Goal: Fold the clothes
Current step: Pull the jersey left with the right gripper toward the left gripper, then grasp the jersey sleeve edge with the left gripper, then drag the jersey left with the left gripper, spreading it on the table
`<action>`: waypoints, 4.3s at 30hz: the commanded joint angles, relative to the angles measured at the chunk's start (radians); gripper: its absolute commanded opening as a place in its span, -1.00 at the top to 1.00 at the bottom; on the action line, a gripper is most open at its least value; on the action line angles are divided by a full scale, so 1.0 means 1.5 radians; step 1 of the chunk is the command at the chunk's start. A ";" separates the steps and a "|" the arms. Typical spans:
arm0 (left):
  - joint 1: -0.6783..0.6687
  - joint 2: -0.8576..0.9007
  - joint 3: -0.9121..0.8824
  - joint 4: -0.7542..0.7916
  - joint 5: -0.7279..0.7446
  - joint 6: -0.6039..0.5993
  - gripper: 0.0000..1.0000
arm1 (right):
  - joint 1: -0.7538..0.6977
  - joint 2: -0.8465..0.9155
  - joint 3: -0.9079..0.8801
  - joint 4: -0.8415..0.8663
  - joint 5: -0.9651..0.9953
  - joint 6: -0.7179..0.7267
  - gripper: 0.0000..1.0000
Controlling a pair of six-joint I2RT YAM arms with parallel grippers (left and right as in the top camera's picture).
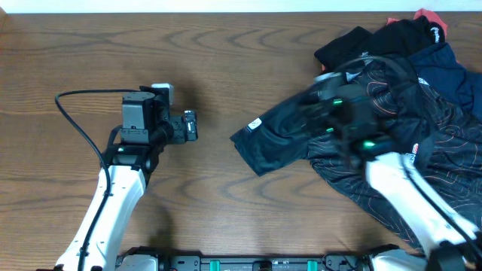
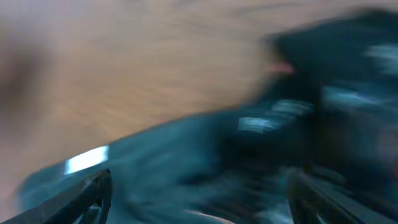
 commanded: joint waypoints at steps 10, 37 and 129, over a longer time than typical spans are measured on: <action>-0.134 0.164 0.106 -0.067 0.047 0.044 -0.95 | -0.222 -0.036 0.009 -0.196 0.092 0.092 -0.99; -0.228 0.435 0.399 -0.310 0.040 0.177 -0.95 | -0.235 -0.036 0.009 -0.230 0.093 0.122 -0.98; -0.176 0.527 0.516 -0.376 -0.001 -0.035 0.67 | -0.237 0.438 0.369 -0.259 -0.057 -0.053 0.98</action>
